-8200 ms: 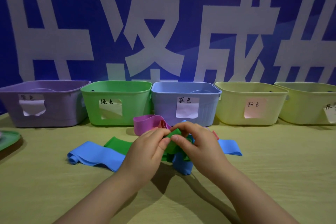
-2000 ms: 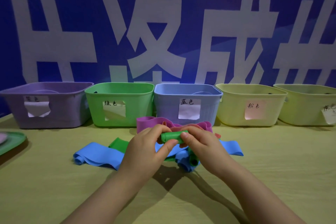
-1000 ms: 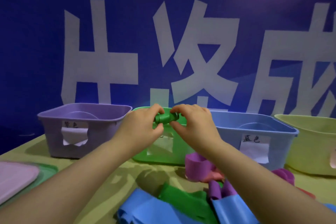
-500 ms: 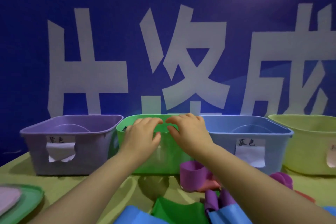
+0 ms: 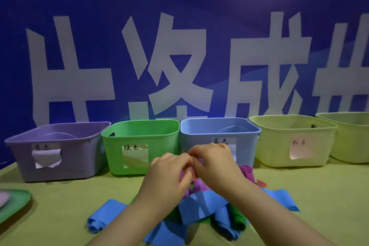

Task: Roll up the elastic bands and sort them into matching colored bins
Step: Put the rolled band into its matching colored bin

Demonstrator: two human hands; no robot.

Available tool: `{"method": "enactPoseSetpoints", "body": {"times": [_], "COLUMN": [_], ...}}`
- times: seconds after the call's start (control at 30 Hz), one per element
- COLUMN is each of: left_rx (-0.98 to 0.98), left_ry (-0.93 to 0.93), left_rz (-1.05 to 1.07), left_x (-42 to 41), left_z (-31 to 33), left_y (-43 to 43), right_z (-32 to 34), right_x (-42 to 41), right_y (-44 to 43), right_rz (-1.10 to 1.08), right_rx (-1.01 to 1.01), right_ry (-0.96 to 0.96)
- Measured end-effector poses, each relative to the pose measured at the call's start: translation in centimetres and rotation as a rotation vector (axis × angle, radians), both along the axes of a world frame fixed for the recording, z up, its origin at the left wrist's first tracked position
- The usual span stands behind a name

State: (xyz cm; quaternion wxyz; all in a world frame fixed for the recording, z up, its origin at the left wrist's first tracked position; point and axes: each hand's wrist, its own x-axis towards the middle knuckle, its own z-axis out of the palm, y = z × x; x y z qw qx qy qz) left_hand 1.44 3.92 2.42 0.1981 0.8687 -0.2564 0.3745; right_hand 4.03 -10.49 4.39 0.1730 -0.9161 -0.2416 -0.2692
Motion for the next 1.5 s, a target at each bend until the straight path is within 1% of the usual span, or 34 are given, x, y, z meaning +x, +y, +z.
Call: {"method": "enactPoseSetpoints", "body": {"times": [0.1, 0.23, 0.33, 0.43, 0.5, 0.67, 0.8, 0.93, 1.0, 1.13, 1.23, 1.33, 1.5], "left_rx": [0.029, 0.05, 0.045, 0.082, 0.1, 0.147, 0.141, 0.136, 0.125, 0.104, 0.001, -0.065, -0.002], "left_ry": [-0.031, -0.025, -0.018, -0.008, 0.019, 0.059, 0.108, 0.12, 0.138, 0.176, 0.184, 0.237, 0.193], "left_rz": [0.013, 0.033, 0.033, 0.032, 0.032, 0.022, -0.006, -0.004, -0.004, -0.016, -0.048, -0.062, 0.119], "left_x": [-0.8, -1.1, -1.1, -0.8, -0.6, -0.7, -1.0, -1.4, -1.4, -1.4, -1.7, -2.0, -1.9], "left_z": [-1.1, -2.5, -3.4, -4.1, -4.6, -6.0, -6.4, -6.2, -6.2, -6.0, -5.4, -4.7, -4.7], "left_y": [-2.4, -5.0, -6.2, -6.7, -6.7, -6.7, -7.0, -7.1, -6.9, -6.7, -6.6, -6.4, -5.7], "right_z": [-1.0, -2.4, -3.0, -3.1, -3.2, -3.0, -2.9, -3.0, -3.0, -2.9, -2.7, -2.4, -2.5], "right_x": [-1.0, -1.7, -1.8, -2.0, -2.3, -2.8, -2.7, -2.5, -2.4, -2.2, -2.1, -2.2, -2.4], "right_y": [-2.4, -5.2, -6.5, -7.4, -7.9, -8.3, -8.7, -8.9, -9.0, -9.3, -9.1, -8.7, -8.7], "right_rz": [0.001, -0.028, -0.025, 0.005, 0.044, 0.072, 0.065, 0.044, 0.047, 0.051, 0.059, 0.071, 0.071], "right_rx": [0.0, 0.011, 0.039, 0.03, -0.032, -0.266, -0.365, -0.403, -0.395, -0.351, -0.222, -0.091, 0.062], "right_ry": [0.031, 0.065, 0.119, 0.191, 0.238, 0.416, 0.445, 0.473, 0.472, 0.395, 0.33, 0.27, 0.273]}}
